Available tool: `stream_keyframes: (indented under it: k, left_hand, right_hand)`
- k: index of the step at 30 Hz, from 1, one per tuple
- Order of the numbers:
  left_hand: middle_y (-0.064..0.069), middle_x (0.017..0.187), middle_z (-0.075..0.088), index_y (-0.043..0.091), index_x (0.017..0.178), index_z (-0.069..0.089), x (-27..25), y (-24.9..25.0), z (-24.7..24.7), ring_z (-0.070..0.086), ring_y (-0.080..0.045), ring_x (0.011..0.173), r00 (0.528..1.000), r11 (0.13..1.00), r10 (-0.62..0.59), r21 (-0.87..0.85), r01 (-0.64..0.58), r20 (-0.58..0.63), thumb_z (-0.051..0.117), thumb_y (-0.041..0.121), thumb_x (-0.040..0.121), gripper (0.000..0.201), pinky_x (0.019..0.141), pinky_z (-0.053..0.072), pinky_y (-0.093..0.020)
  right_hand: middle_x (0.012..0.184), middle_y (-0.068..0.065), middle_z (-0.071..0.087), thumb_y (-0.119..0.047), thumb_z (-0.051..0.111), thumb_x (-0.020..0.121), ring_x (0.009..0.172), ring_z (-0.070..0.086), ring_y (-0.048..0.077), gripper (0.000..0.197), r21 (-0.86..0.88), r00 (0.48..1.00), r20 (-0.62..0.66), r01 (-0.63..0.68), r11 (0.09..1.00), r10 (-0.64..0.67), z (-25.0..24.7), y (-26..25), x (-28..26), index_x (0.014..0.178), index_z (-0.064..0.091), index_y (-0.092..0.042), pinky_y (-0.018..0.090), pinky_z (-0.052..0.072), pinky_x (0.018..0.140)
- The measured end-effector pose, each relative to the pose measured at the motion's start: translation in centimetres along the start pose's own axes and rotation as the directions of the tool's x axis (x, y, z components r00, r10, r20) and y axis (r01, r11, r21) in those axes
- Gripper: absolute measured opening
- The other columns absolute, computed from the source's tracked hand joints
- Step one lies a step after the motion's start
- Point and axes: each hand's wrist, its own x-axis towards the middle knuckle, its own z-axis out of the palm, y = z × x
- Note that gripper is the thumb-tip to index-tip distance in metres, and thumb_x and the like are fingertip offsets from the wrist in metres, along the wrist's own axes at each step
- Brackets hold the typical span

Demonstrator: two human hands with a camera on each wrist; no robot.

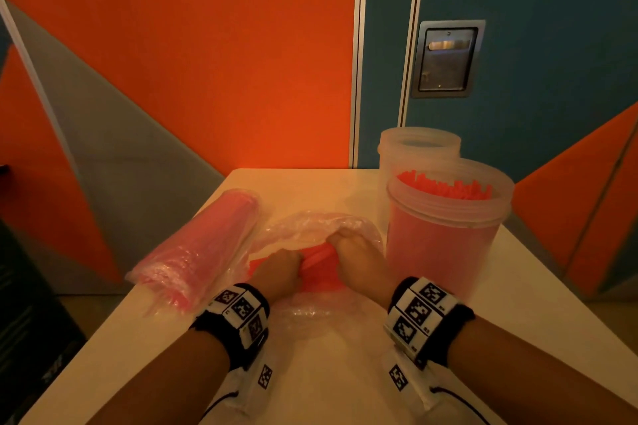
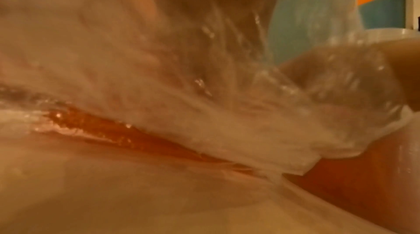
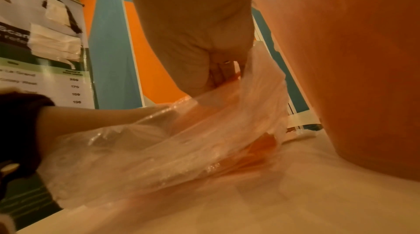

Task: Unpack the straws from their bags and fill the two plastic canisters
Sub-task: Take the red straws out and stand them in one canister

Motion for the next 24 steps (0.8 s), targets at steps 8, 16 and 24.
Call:
stream_keyframes:
  k: [8,16,24]
  left_hand:
    - [-0.011,0.092,0.066,0.007,0.091,0.062,-0.8,-1.4,-1.7,0.060,-0.026,0.087,0.976,0.986,0.126,-0.088,-0.143,-0.176,0.051,0.004,0.083,0.014,0.069,0.039,-0.025]
    - [-0.004,0.080,0.061,0.011,0.090,0.056,-1.3,-2.5,-2.1,0.055,-0.017,0.068,0.899,0.939,0.111,-0.251,-0.235,-0.424,0.053,0.013,0.092,0.004,0.060,0.036,-0.026]
    - [0.008,0.072,0.053,0.016,0.095,0.053,-1.6,-1.9,-3.0,0.052,-0.010,0.065,0.878,0.796,-0.067,-0.556,-0.240,-0.475,0.051,0.021,0.094,0.006,0.061,0.043,-0.030]
  right_hand:
    - [0.093,0.004,0.043,0.021,0.039,0.066,0.083,0.045,0.022,0.040,0.243,0.932,-0.319,-0.096,0.965,0.173,-0.1,-0.1,0.1,0.092,0.040,-0.010,0.033,0.037,0.067]
    - [0.099,0.012,0.053,0.010,0.045,0.076,0.088,0.052,0.029,0.021,0.132,0.948,-0.227,-0.195,0.972,0.222,-1.5,-1.7,0.3,0.091,0.055,-0.002,0.028,0.029,0.066]
    - [0.089,0.012,0.061,-0.022,0.050,0.084,0.076,0.057,0.026,0.017,0.106,0.942,0.318,0.076,0.991,-0.106,4.1,-4.0,2.7,0.085,0.055,-0.006,0.036,0.049,0.068]
